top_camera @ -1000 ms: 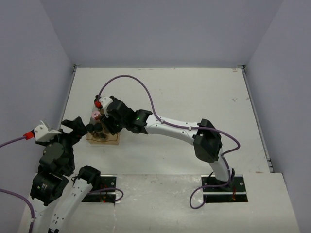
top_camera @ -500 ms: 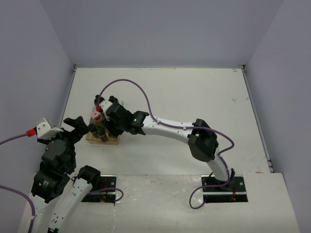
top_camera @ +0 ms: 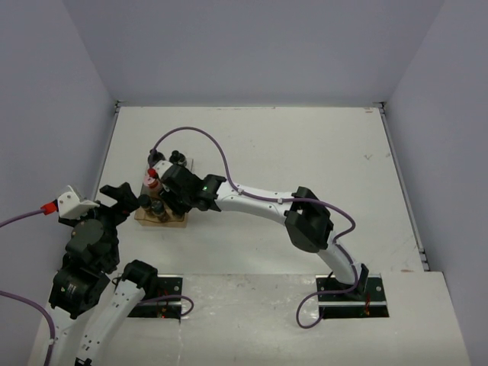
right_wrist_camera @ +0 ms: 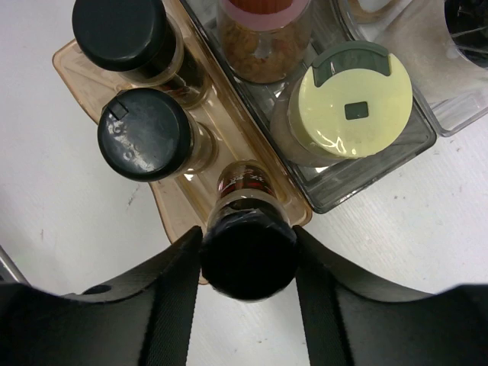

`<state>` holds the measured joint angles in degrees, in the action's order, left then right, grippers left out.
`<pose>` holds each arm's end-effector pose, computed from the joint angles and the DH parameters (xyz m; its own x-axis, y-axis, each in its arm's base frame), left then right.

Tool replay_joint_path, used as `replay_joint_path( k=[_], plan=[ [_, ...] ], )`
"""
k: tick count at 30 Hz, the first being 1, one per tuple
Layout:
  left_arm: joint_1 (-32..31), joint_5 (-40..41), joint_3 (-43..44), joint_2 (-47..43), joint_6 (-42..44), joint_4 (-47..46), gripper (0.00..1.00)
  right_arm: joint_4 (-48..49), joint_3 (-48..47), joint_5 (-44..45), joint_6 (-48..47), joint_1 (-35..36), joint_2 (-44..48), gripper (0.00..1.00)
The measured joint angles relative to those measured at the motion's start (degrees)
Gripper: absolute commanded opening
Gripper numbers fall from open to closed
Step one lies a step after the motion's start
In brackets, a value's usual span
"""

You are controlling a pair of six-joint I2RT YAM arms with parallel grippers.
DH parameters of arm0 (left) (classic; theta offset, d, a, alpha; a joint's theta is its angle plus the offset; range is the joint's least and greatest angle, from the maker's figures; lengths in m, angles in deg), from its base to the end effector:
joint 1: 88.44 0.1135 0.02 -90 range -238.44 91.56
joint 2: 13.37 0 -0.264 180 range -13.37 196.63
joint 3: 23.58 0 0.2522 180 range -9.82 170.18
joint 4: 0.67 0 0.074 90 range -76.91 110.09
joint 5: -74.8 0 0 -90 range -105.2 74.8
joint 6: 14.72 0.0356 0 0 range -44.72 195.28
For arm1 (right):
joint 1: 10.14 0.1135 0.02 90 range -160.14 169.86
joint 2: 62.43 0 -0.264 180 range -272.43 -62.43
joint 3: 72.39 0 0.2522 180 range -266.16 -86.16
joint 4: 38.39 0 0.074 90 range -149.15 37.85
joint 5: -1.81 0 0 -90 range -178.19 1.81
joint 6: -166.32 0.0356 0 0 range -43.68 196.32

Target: Organize the condiment bottles

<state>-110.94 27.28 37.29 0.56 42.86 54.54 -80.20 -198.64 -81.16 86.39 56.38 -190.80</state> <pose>0.0417 0.0088 0.3469 0.0675 -0.4559 -0.8874 -0.3542 0.8206 -0.4485 0.2090 0.4703 0.2353 -0.4252 -0.5433 -0.7239 -0.8134 0.5802 0.0423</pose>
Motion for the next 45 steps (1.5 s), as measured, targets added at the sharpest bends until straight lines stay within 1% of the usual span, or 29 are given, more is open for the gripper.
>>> replay_joint_path(
  k=[3, 4, 5, 13, 16, 17, 18, 20, 23, 27, 30, 32, 35, 37, 40, 43, 45],
  plan=[
    [0.0, 0.0, 0.0, 0.0, 0.0, 0.0, 1.0, -0.2, -0.1, 0.3, -0.2, 0.2, 0.0, 0.57],
    [0.0, 0.0, 0.0, 0.0, 0.0, 0.0, 1.0, -0.2, -0.2, 0.5, -0.2, 0.3, 0.0, 0.6],
    [0.0, 0.0, 0.0, 0.0, 0.0, 0.0, 1.0, -0.3, -0.3, 0.6, -0.3, 0.4, 0.0, 0.7],
    [0.0, 0.0, 0.0, 0.0, 0.0, 0.0, 1.0, -0.9, -2.1, 0.9, -0.7, 0.7, 0.2, 0.72],
    [0.5, 0.0, 0.0, 0.0, 0.0, 0.0, 1.0, -0.7, -0.9, 1.0, -0.7, 0.7, 1.6, 0.74],
    [0.9, 0.0, 0.0, 0.0, 0.0, 0.0, 1.0, -0.2, 0.6, 1.0, -0.7, 0.7, 3.0, 0.78],
    [1.3, 0.0, 0.0, 0.1, 0.0, 0.0, 1.0, -0.3, 2.0, 1.0, -0.6, 0.7, 4.6, 0.88],
    [2.4, 0.0, 0.0, 0.5, 0.0, -0.1, 1.0, -0.4, 4.8, 1.4, -0.4, 0.7, 8.7, 0.99],
    [4.4, -0.5, 0.0, 2.0, 0.1, -0.2, 1.0, -0.2, 9.0, 3.7, -0.4, 0.8, 17.2, 0.99],
    [8.1, -3.2, -0.2, 4.5, 1.6, -1.4, 1.0, 1.4, 17.7, 10.7, 0.4, 1.1, 33.3, 0.99],
    [11.6, -7.2, -0.6, 5.6, 3.6, -3.3, 1.0, 1.1, 22.7, 19.6, 1.4, 1.3, 45.8, 0.99],
    [13.0, -10.0, -0.9, 6.1, 4.9, -4.4, 1.0, -0.5, 24.2, 26.3, 2.9, 1.3, 52.4, 0.99],
    [13.7, -13.7, -1.2, 6.1, 6.5, -5.5, 1.0, -6.6, 26.0, 37.6, 7.5, 1.3, 60.7, 0.99],
    [13.8, -15.5, -1.3, 6.0, 7.2, -6.3, 1.0, -12.0, 27.0, 42.9, 11.4, 1.3, 64.5, 0.99],
    [13.8, -17.0, -1.4, 5.8, 8.2, -6.7, 1.0, -21.6, 30.3, 48.2, 18.3, 1.3, 71.1, 0.99],
    [13.8, -17.8, -1.4, 5.9, 9.2, -6.7, 1.0, -27.8, 35.6, 51.7, 22.7, 1.3, 78.2, 0.99],
    [13.8, -18.3, -1.5, 6.4, 10.0, -7.2, 1.0, -29.9, 39.8, 54.2, 24.7, 1.3, 84.0, 0.99]
  ],
)
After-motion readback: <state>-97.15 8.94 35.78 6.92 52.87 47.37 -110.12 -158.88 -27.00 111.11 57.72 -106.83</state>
